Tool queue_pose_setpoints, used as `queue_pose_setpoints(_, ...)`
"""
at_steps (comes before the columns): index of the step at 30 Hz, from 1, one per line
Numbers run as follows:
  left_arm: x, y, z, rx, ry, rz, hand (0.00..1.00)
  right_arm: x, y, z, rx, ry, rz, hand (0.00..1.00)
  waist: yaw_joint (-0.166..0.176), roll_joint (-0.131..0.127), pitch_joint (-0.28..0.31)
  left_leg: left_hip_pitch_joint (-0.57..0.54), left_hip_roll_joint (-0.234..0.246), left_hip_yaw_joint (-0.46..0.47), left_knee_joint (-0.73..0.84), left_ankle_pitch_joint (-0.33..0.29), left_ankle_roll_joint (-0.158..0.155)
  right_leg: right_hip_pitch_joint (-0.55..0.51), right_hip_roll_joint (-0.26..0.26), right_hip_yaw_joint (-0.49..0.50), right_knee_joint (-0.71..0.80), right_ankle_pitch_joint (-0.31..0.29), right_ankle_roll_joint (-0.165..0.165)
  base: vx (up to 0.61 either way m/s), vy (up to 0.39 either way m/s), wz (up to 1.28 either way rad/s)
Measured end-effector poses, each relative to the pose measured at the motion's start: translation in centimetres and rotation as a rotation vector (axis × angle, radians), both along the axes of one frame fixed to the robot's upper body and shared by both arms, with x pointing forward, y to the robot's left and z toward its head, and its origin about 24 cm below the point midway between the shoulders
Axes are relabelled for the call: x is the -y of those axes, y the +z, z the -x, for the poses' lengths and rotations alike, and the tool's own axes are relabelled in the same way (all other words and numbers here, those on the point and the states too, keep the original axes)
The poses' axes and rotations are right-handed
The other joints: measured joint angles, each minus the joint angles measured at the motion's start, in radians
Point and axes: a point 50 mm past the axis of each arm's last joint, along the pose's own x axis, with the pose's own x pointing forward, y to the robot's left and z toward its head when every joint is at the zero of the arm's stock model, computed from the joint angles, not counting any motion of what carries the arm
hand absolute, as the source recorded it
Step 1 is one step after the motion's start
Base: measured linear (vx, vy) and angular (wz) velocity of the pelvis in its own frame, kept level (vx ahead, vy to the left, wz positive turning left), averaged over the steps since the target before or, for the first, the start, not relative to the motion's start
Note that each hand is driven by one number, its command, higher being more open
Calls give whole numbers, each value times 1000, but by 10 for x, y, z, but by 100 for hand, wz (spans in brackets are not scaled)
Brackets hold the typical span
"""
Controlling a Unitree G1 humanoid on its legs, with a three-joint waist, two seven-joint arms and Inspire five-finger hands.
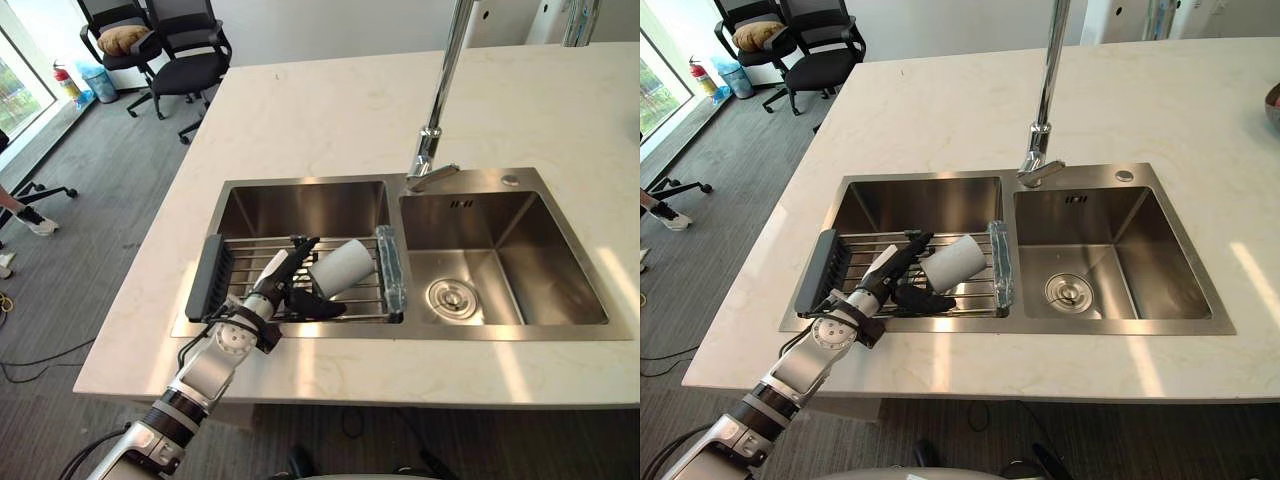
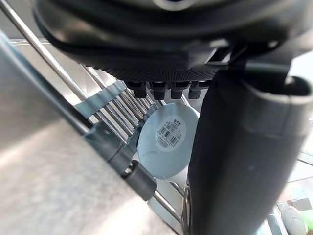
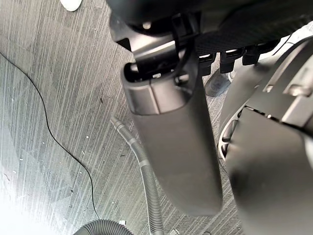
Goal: Walk over to the sink, pick up the cup, carry it to the dishwasher, place the cup inside the dishwasher, then close the dishwasher door
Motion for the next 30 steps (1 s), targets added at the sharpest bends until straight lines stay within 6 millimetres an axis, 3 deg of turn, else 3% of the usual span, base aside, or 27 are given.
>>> queue_pose_setpoints(30,-8,3,-12,11,-35,-114,100,-5,-1,7,-2,-57,-34,100,-5,2,10,9,2,13,-4,-3,-4,0,1,16,-3,5,-1,0,-1,-1)
